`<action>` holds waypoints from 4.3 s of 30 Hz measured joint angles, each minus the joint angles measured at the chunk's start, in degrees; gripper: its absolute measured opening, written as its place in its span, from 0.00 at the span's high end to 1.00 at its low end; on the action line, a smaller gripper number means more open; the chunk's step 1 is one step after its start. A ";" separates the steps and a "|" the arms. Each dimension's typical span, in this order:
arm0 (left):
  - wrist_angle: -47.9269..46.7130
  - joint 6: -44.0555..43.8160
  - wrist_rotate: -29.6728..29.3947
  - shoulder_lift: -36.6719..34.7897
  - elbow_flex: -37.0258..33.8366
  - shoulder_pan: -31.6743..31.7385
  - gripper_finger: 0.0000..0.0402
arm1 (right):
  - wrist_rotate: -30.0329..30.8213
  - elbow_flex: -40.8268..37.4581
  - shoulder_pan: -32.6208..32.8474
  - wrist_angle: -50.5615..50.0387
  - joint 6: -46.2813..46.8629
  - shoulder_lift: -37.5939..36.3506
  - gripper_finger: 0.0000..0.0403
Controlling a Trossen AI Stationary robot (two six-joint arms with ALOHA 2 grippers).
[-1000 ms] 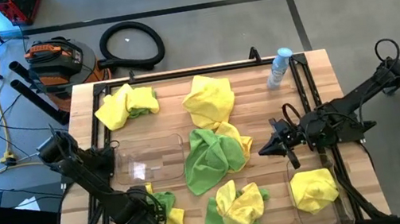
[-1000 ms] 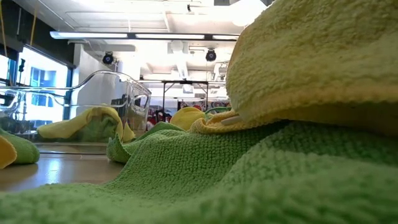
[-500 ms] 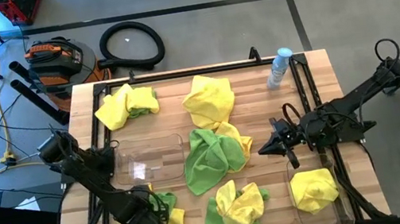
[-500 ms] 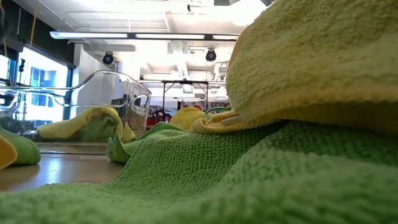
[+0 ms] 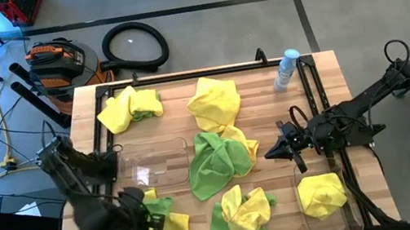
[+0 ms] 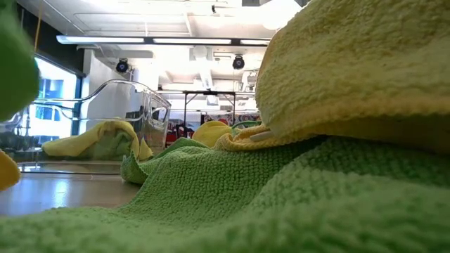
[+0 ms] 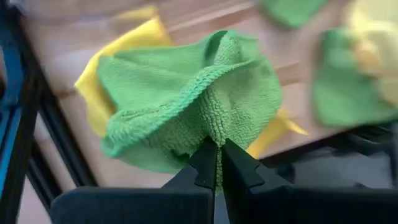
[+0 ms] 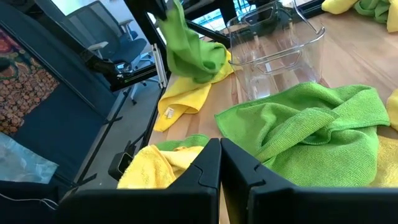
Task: Sort microfiber towel by color & place in baskets
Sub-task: Put the green towel into the left transparent bin, then put the yellow towel into the right transparent bin
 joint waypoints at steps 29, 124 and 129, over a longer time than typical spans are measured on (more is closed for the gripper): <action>-0.71 51.96 -27.23 -22.42 9.79 20.34 1.00 | 7.50 0.00 0.00 -0.02 4.73 0.02 1.00; 31.83 24.05 3.87 -16.58 -45.12 31.83 0.71 | 15.91 0.00 -0.02 -0.42 9.14 0.09 1.00; 30.31 23.46 4.32 -16.61 -45.12 31.52 0.71 | 15.91 0.00 -0.01 -0.42 8.99 0.09 1.00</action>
